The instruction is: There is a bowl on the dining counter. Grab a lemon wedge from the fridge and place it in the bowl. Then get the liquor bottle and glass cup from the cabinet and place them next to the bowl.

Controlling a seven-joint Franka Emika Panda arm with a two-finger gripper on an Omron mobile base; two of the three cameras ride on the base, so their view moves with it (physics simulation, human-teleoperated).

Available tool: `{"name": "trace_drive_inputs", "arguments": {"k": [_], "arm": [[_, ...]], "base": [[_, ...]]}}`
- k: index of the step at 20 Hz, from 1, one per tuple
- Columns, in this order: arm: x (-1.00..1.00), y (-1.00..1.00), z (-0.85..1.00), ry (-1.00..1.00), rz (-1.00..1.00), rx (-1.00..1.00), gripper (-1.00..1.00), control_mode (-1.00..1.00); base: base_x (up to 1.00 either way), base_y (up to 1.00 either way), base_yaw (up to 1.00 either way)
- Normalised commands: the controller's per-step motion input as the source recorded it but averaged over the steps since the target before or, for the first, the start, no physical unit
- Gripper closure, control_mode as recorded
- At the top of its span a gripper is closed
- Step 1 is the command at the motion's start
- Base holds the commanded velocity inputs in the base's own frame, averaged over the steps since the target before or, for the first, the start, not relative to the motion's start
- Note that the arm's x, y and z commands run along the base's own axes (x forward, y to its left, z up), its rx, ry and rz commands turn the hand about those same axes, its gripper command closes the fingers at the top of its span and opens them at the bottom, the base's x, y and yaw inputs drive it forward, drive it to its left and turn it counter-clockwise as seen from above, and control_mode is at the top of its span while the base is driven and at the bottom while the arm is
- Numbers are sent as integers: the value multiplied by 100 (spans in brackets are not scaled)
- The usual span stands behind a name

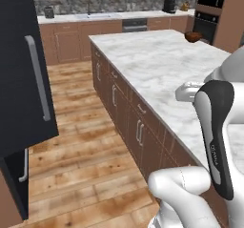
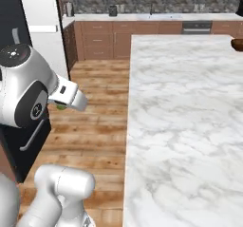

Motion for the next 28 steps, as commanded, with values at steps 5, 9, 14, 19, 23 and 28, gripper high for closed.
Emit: {"name": "trace_drive_inputs", "arguments": {"k": [5,9,14,19,23,28], "arm": [[0,0,0,0,0,0,100,100],[0,0,0,0,0,0,100,100],[0,0,0,0,0,0,100,100],[0,0,0,0,0,0,100,100],[0,0,0,0,0,0,100,100],[0,0,0,0,0,0,100,100]], "base": [[-100,0,0],[-100,0,0],[-100,0,0],[-100,0,0],[-100,0,0],[-100,0,0]]}}
